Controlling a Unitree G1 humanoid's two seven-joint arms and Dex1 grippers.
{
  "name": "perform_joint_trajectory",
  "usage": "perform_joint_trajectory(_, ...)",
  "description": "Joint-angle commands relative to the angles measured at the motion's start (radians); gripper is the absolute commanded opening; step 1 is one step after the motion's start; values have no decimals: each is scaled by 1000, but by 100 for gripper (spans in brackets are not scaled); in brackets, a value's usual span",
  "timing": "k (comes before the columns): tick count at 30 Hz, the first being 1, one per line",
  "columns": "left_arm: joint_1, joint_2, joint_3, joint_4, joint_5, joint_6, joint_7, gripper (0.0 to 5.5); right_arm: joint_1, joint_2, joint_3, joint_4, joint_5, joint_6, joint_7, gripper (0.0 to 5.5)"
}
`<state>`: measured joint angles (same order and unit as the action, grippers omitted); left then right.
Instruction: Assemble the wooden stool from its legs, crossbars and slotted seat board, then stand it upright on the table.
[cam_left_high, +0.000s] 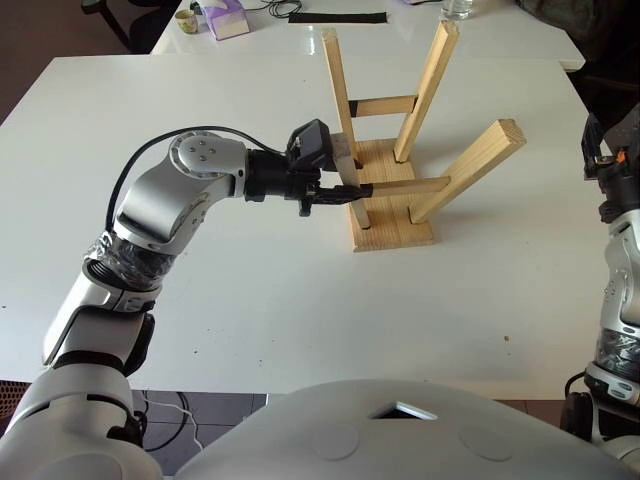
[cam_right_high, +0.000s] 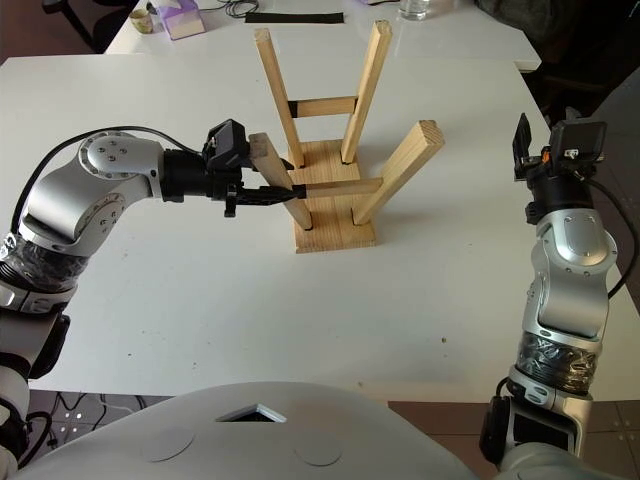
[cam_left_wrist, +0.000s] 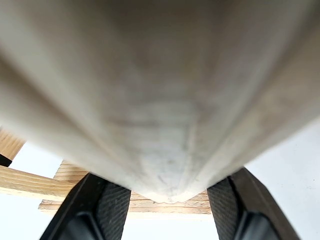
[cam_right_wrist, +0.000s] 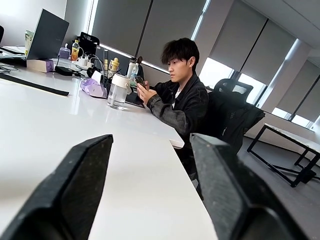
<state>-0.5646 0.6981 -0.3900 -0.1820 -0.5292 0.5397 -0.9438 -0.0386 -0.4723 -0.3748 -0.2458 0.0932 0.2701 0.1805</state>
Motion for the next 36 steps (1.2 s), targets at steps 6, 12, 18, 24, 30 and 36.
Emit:
perform_joint_trajectory(6, 103, 37, -102, 73, 113, 127, 5, 205, -33, -39, -32, 71, -55, 50, -62, 397)
perform_joint_trajectory(12, 94, 36, -110, 68, 118, 125, 0, 205, -130, 49, 216, -105, -198, 152, -140, 397)
perform_joint_trajectory(18, 54, -12, -155, 45, 129, 131, 6, 205, -374, 502, 765, -382, -85, 407, -123, 397)
perform_joint_trajectory(24, 81, -29, -162, 35, 131, 132, 27, 205, -275, 372, 533, -368, -95, 454, -73, 397)
perform_joint_trajectory(30, 120, 10, -137, 36, 135, 128, 23, 205, -141, -11, 41, -96, -164, 301, -32, 397)
perform_joint_trajectory(36, 114, 11, -138, 31, 127, 137, 27, 205, -175, 118, 375, -202, -194, 284, -27, 397)
